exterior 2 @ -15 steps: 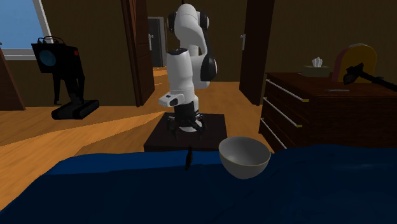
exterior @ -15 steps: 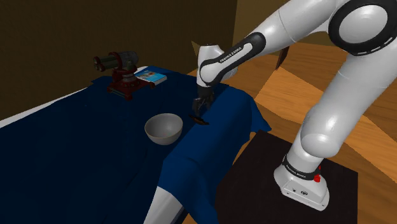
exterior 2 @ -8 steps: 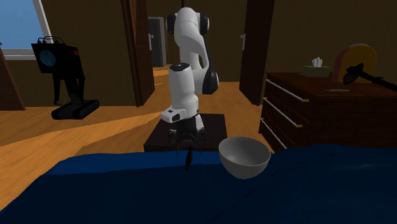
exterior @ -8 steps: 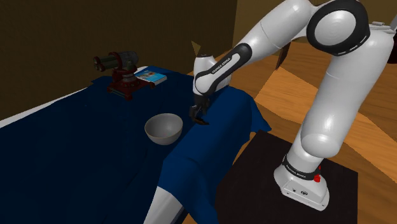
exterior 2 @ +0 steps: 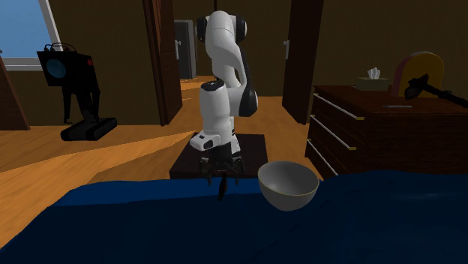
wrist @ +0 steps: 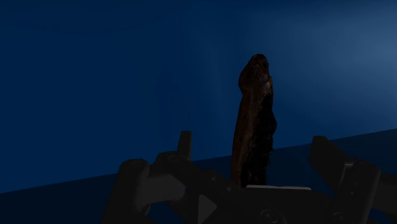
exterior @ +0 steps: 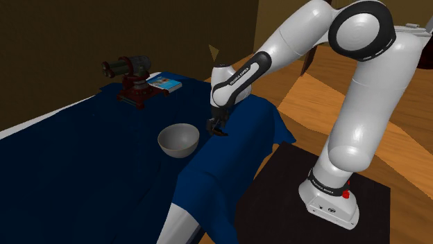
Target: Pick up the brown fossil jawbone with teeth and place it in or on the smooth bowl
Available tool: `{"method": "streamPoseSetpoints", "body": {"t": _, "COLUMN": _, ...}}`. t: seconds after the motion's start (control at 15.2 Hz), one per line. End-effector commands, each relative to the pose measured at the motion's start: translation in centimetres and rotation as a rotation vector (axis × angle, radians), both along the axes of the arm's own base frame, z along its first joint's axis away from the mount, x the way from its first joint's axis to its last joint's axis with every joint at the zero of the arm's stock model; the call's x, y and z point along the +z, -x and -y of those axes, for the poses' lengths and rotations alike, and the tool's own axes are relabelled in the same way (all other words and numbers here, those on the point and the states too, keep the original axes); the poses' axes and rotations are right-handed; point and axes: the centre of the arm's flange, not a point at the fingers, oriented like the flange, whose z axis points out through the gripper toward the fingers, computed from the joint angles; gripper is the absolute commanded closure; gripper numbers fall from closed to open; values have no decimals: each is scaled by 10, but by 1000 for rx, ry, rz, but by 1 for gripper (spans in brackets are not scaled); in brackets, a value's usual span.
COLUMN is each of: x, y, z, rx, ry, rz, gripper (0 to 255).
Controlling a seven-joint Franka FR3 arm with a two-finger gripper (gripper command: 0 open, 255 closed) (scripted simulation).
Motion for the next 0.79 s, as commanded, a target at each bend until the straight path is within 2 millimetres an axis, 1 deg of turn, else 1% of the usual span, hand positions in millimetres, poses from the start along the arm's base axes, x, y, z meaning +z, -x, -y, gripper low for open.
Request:
{"method": "streamPoseSetpoints", "body": {"t": 0.0, "x": 0, "y": 0, "z": 0, "rx": 0, "ry": 0, "rz": 0, "gripper": 0}}
{"method": "streamPoseSetpoints", "body": {"t": 0.07, "x": 0, "y": 0, "z": 0, "rx": 0, "ry": 0, "rz": 0, "gripper": 0}}
{"method": "streamPoseSetpoints", "body": {"t": 0.13, "x": 0, "y": 0, "z": 0, "rx": 0, "ry": 0, "rz": 0, "gripper": 255}}
{"method": "streamPoseSetpoints", "body": {"t": 0.73, "x": 0, "y": 0, "z": 0, "rx": 0, "ry": 0, "rz": 0, "gripper": 255}}
